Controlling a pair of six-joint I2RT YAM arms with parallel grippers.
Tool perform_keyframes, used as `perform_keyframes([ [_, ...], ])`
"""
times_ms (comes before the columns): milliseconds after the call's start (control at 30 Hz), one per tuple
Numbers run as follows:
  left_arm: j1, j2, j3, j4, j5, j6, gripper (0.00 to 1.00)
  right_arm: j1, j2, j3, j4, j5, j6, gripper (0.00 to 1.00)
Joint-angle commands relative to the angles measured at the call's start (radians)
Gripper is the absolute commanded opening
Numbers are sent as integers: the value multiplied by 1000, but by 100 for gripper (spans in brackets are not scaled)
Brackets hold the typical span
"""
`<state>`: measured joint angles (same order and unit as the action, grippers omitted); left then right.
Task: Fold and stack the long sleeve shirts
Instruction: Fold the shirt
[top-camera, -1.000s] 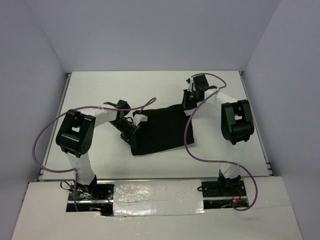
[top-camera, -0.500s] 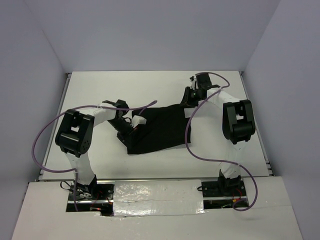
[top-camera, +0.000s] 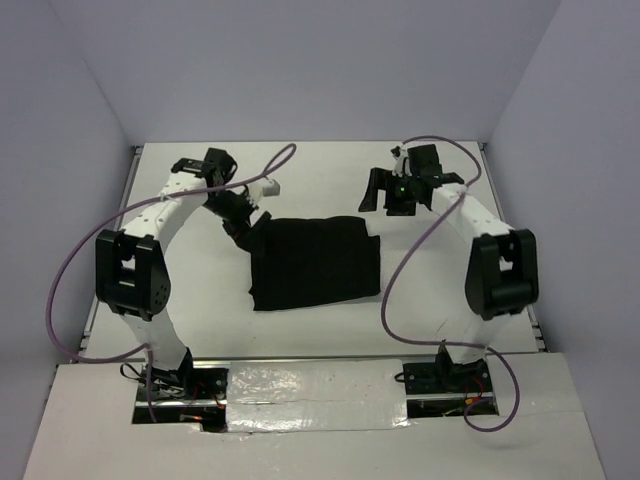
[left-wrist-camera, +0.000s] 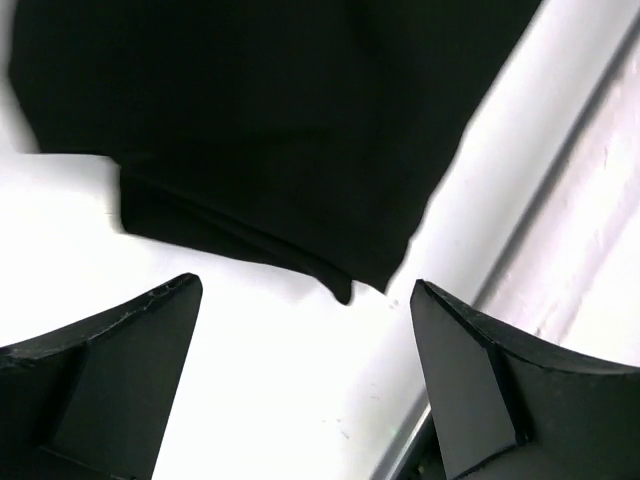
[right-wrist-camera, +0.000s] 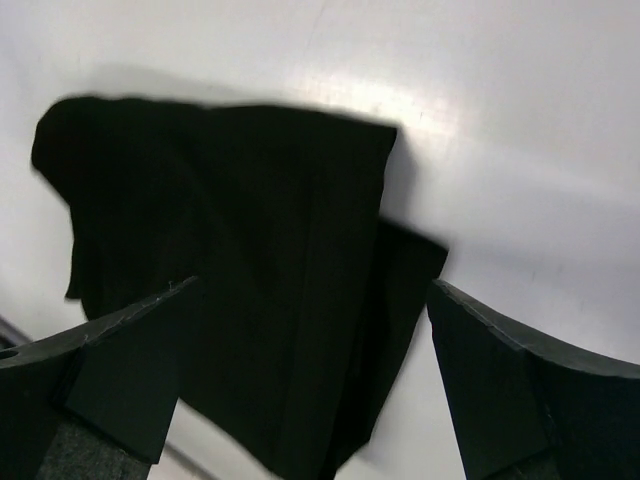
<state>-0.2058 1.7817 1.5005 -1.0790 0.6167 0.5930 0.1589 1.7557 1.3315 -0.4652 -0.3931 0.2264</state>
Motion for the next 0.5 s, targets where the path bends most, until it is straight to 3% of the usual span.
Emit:
perform_keyframes([
  [0, 37, -10, 27, 58, 14, -105, 99, -5, -143, -133, -38, -29, 8, 100],
  [67, 68, 52, 23, 190, -43, -221, 99, -4, -197, -226, -40, -50, 25, 100],
  [133, 103, 104, 37, 272, 6, -310, 99, -4, -251, -282, -33, -67, 36, 100],
  [400, 100, 242, 115, 478, 58, -443, 99, 25, -332, -514, 7, -135, 70, 100],
  [467, 100, 258, 107, 501, 90, -463, 99, 25, -335, -546, 28, -145, 73, 93],
])
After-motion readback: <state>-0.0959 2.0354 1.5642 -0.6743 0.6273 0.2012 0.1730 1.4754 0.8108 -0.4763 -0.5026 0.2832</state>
